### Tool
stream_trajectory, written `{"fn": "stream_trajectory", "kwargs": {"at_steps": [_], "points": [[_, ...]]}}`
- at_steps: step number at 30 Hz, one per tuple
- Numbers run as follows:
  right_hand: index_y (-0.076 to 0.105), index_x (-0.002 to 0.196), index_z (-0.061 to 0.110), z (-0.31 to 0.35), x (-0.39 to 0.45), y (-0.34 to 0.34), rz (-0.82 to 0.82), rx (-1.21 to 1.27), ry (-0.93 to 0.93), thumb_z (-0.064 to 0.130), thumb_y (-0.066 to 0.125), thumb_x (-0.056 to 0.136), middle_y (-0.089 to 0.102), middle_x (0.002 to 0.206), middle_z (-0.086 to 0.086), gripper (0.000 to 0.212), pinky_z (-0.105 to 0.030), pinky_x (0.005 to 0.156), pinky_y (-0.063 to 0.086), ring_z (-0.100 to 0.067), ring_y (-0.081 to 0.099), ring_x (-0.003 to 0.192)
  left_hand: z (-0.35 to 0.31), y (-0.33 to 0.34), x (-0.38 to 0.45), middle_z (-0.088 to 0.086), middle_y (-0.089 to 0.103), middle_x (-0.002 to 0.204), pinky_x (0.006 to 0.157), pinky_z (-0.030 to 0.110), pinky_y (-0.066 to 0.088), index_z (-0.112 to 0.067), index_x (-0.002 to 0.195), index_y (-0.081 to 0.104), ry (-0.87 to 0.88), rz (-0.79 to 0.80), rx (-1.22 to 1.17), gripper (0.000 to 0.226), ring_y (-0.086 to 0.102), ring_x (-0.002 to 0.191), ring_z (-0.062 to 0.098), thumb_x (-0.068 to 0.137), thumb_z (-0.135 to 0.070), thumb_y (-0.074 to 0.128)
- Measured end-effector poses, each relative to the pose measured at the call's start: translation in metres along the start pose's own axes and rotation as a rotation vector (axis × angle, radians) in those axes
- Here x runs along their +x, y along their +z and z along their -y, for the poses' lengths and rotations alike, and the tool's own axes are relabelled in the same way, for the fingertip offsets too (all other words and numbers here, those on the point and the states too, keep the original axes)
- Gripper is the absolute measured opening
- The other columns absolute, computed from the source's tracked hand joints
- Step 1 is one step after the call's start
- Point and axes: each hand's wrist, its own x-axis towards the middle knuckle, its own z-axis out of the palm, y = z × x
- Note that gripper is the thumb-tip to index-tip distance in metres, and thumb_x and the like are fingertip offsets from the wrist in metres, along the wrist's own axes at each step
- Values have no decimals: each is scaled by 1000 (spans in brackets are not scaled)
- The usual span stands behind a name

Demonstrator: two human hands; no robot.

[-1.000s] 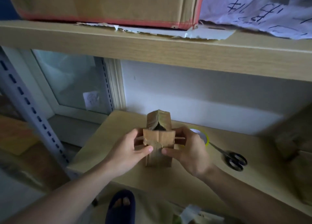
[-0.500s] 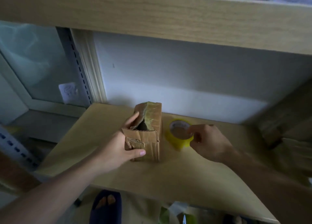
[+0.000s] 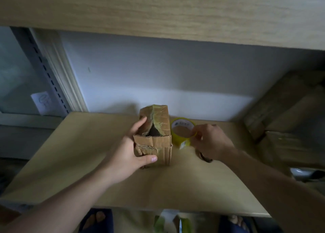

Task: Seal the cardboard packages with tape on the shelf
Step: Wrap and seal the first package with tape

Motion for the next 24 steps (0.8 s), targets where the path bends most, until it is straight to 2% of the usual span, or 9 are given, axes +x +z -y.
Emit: {"fn": "stream_trajectory", "kwargs": {"at_steps": [5, 9, 13, 17, 20, 22, 24], "points": [[76, 97, 33, -33, -9, -10, -73, 20, 74, 31, 61, 93, 75, 96, 3, 15, -33, 76, 56, -22, 68, 91, -15, 38, 8, -27, 49, 148, 118, 35, 40, -57, 154, 20, 40, -12, 41, 114, 49, 133, -8, 71, -26, 93], [76, 99, 32, -54, -14, -15, -129, 31, 95, 31, 64, 94, 75, 94, 5, 13, -27, 69, 47, -20, 68, 90, -25, 58, 15, -26, 48, 151, 117, 35, 41, -58, 154, 16, 70, -8, 96, 116, 49, 134, -6, 70, -34, 92], [72, 103, 32, -62, -20, -15, -141, 68, 85, 31, 63, 93, 74, 88, 4, 14, -30, 68, 53, -23, 70, 84, -29, 66, 19, -27, 44, 153, 118, 33, 39, -58, 155, 14, 87, 1, 123, 116, 45, 138, -5, 71, -36, 92], [68, 121, 40, -47, -34, -21, -141, 172, -43, 22, 69, 87, 73, 92, 13, 39, -23, 72, 50, -9, 68, 80, -29, 60, 19, -36, 41, 149, 117, 29, 37, -56, 155, 15, 84, 16, 124, 115, 41, 136, -13, 72, -36, 91], [62, 130, 33, -25, -47, -22, -51, 285, -151, 18, 72, 83, 71, 102, 17, 51, -14, 73, 53, 1, 69, 85, -31, 54, 18, -32, 44, 151, 118, 34, 39, -58, 154, 15, 76, 44, 131, 112, 43, 137, -10, 74, -36, 90], [57, 134, 30, -13, -55, -20, -4, 381, -195, 6, 67, 82, 70, 103, 19, 59, -9, 70, 51, 8, 67, 89, -34, 50, 16, -28, 43, 152, 118, 37, 40, -62, 153, 14, 77, 72, 151, 109, 44, 138, -5, 76, -38, 88], [51, 141, 29, -5, -58, -18, -10, 461, -192, 0, 61, 82, 68, 107, 21, 67, -7, 71, 47, 8, 65, 93, -38, 44, 13, -28, 38, 154, 119, 30, 36, -59, 153, 15, 108, 94, 185, 106, 38, 140, -8, 77, -40, 87]]}}
